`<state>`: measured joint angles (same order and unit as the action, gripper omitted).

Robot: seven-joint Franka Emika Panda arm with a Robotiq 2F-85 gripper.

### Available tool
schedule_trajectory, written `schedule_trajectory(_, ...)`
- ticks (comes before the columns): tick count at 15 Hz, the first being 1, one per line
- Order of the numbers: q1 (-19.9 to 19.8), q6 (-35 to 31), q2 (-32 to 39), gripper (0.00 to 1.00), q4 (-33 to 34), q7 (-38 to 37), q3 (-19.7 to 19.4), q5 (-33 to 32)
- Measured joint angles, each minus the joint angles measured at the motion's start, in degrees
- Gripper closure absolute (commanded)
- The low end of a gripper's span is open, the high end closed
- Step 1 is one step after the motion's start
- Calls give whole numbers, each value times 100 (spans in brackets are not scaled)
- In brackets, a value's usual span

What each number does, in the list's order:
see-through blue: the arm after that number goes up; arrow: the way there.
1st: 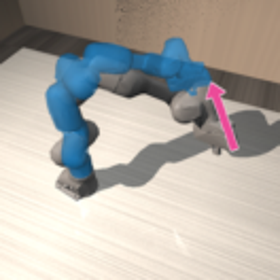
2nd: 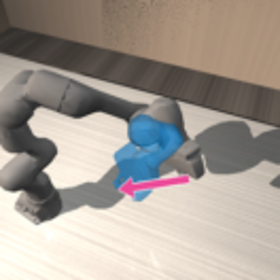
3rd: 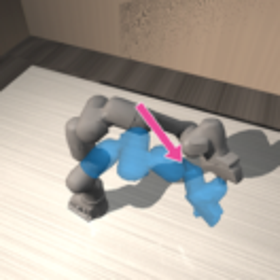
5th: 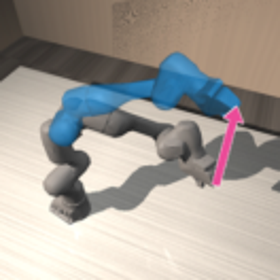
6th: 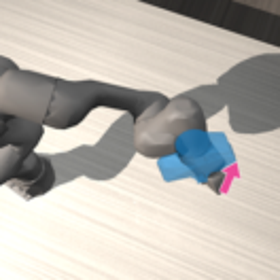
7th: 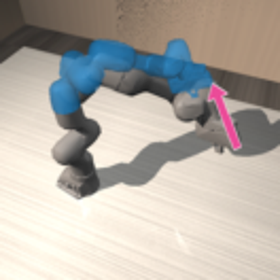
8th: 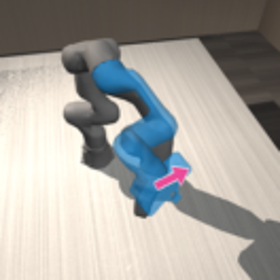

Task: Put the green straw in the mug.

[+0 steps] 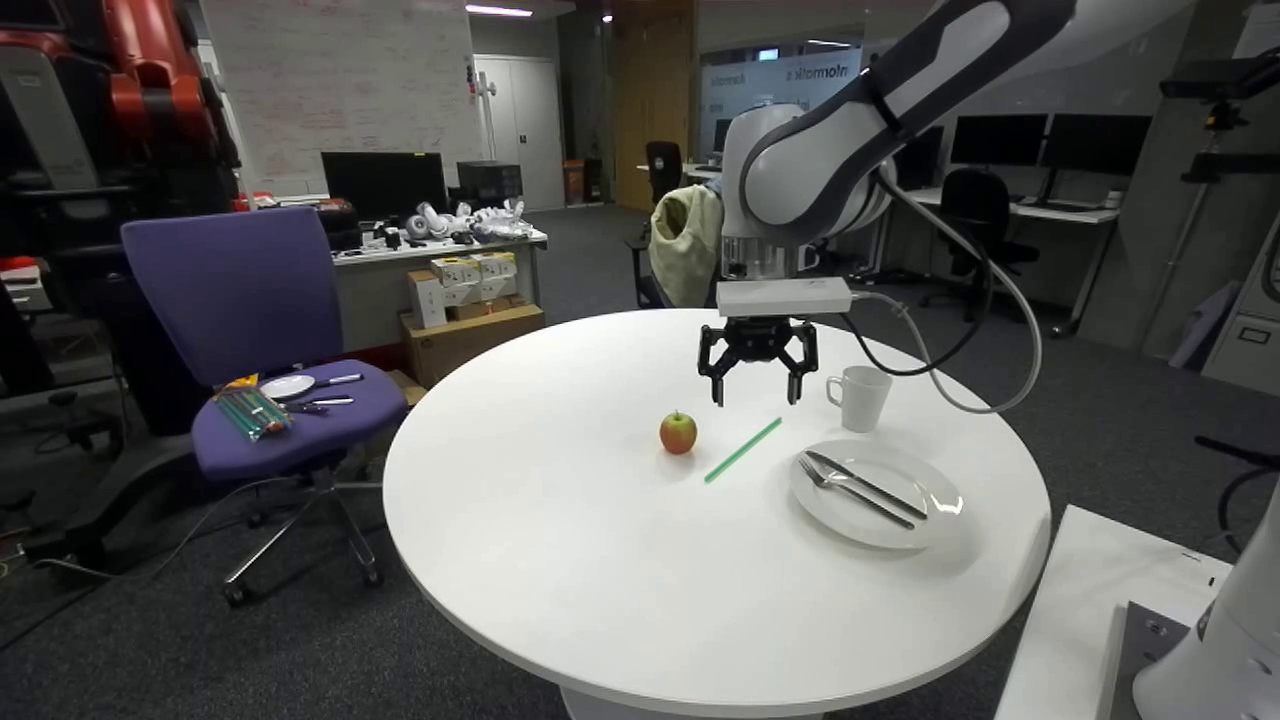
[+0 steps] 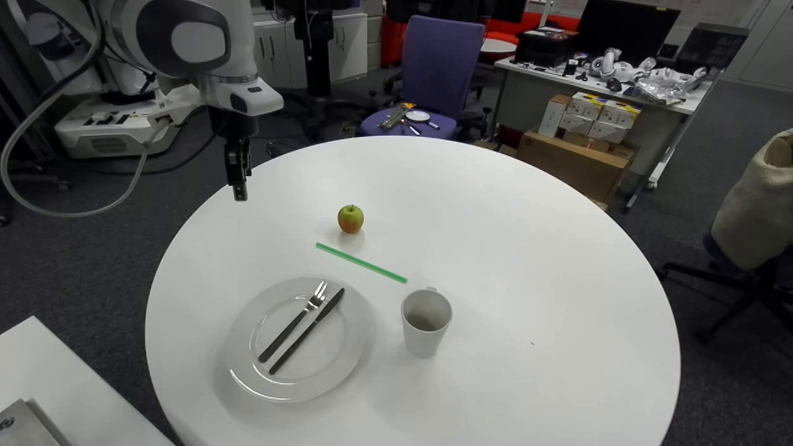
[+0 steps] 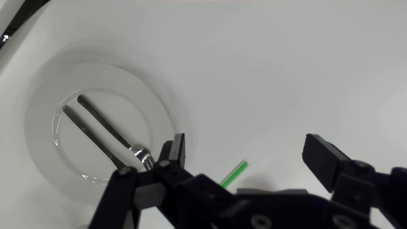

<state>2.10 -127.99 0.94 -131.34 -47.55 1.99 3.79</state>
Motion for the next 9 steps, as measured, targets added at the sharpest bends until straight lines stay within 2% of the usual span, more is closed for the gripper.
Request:
schedule_trajectory(4, 0, -23, 27, 0, 1, -215, -9, -14)
schedule_trajectory(9, -34, -815, 283, 0, 29, -1427, -173, -16)
